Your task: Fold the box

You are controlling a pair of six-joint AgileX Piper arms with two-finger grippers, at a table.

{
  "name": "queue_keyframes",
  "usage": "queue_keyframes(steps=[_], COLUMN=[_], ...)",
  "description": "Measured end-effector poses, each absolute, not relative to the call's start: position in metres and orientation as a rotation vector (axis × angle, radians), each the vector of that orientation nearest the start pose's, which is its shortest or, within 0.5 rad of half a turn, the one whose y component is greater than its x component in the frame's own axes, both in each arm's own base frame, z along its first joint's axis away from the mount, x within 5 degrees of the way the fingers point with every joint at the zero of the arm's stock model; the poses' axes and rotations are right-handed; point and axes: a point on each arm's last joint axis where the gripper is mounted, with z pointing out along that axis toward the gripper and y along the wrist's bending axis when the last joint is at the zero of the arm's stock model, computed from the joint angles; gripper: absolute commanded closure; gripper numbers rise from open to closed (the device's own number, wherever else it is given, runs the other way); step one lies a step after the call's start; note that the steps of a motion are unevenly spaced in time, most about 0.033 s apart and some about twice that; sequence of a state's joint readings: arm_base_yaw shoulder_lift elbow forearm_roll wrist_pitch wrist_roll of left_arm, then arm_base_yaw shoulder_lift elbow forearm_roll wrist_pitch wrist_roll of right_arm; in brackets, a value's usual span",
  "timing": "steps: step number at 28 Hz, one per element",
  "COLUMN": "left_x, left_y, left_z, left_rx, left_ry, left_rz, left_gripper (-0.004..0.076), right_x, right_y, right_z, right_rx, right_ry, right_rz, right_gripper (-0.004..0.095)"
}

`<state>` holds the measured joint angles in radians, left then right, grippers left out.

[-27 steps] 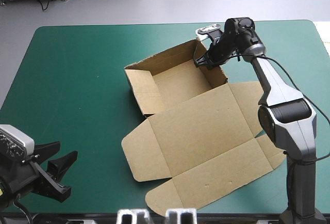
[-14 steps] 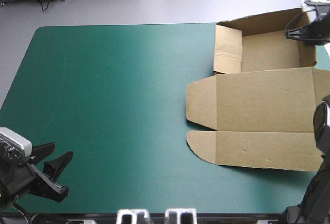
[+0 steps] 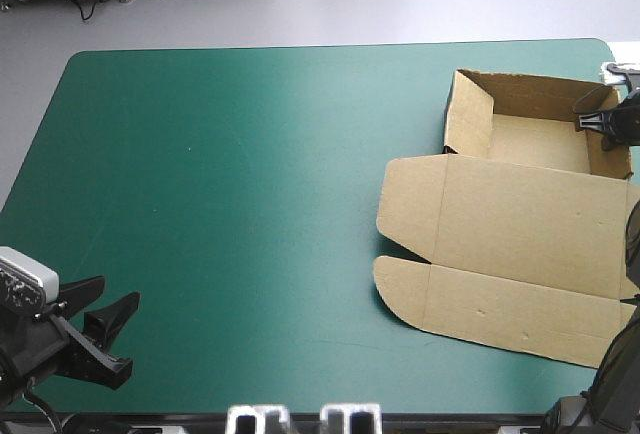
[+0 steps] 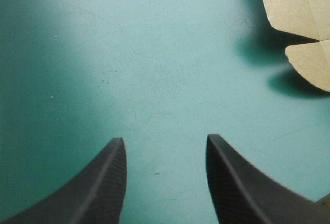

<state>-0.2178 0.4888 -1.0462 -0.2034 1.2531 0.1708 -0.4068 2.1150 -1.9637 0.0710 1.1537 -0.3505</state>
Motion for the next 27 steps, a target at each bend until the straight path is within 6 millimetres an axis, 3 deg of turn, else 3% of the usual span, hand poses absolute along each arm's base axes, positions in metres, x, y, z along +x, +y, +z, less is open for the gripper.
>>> queue_keyframes(steps=[5,10,14,18,23,27], left_x=[0.025,0.025,0.025,0.025,0.025,0.025], left_y=[-0.023,-0.023,-0.023,-0.023,-0.023,-0.023], left_z=[0.407,0.407,0.407,0.407,0.407,0.407], left_rx=[0.458,0.47,0.507,0.513,0.513,0.516], left_ry=[2.124,2.121,2.111,2.109,2.109,2.108], left_rz=[-0.274,-0.268,-0.248,-0.244,-0.243,-0.241], left_gripper=[0.0443,0.0451,0.0451,0.0451,0.0452,0.0489], right_x=[0.431,0.432,0.431,0.43,0.419,0.397], right_y=[-0.181,-0.182,-0.184,-0.185,-0.175,-0.16], right_z=[0.267,0.269,0.285,0.32,0.381,0.435], right_rx=[0.121,0.163,0.163,0.175,0.234,0.217], right_ry=[2.734,2.719,2.726,2.671,2.488,2.334], right_rz=[-0.146,-0.154,-0.181,-0.221,-0.196,-0.155], right_gripper=[0.0515,0.0507,0.0507,0.0507,0.052,0.0685])
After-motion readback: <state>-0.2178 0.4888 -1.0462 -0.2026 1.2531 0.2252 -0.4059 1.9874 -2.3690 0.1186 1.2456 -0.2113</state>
